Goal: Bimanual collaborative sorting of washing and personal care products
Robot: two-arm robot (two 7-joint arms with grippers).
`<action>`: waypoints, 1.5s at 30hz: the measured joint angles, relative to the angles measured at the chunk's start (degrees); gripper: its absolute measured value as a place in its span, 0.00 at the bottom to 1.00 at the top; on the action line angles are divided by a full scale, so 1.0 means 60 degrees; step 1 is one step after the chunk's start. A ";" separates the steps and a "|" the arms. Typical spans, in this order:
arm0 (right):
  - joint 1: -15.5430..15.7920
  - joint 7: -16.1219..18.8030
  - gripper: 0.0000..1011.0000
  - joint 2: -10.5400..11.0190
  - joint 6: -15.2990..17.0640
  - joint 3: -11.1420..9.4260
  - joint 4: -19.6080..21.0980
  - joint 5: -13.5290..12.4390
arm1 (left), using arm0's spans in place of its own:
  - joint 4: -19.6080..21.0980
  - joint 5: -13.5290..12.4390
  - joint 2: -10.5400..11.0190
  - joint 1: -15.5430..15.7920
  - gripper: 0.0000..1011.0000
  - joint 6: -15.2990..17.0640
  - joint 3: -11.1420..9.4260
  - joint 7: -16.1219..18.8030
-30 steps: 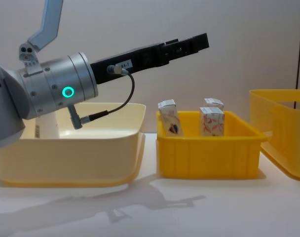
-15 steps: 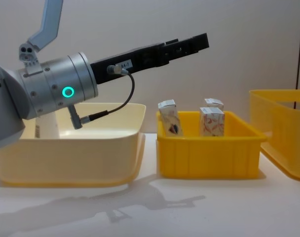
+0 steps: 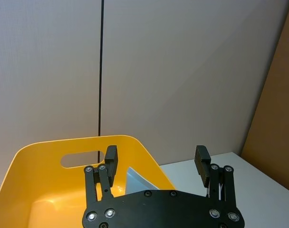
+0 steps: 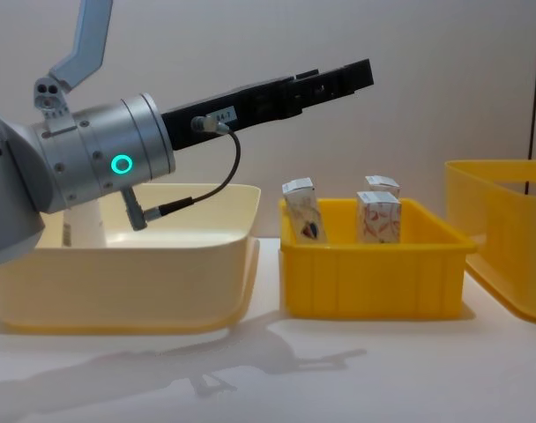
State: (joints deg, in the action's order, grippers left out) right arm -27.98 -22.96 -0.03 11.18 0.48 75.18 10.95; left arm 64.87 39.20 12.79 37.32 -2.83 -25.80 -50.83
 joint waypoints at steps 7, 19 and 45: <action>-0.0003 -0.0007 0.90 -0.0005 -0.0003 -0.0007 0.0000 -0.0002 | 0.0000 0.0001 0.0000 0.0000 0.99 0.0000 0.0000 0.0000; 0.0139 0.0586 0.56 0.0150 -0.0178 -0.0023 0.0218 -0.0189 | 0.0000 0.0000 0.0000 0.0000 0.99 0.0000 0.0000 0.0000; 0.0522 0.1640 0.59 0.0534 -0.0518 0.0055 0.0686 -0.0651 | 0.0153 -0.0124 0.0038 -0.0128 0.99 0.0005 0.0000 0.0264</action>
State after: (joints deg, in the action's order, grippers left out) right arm -24.84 -13.12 3.18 8.07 0.81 79.29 7.05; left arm 65.79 38.45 13.02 36.55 -2.81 -25.80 -49.25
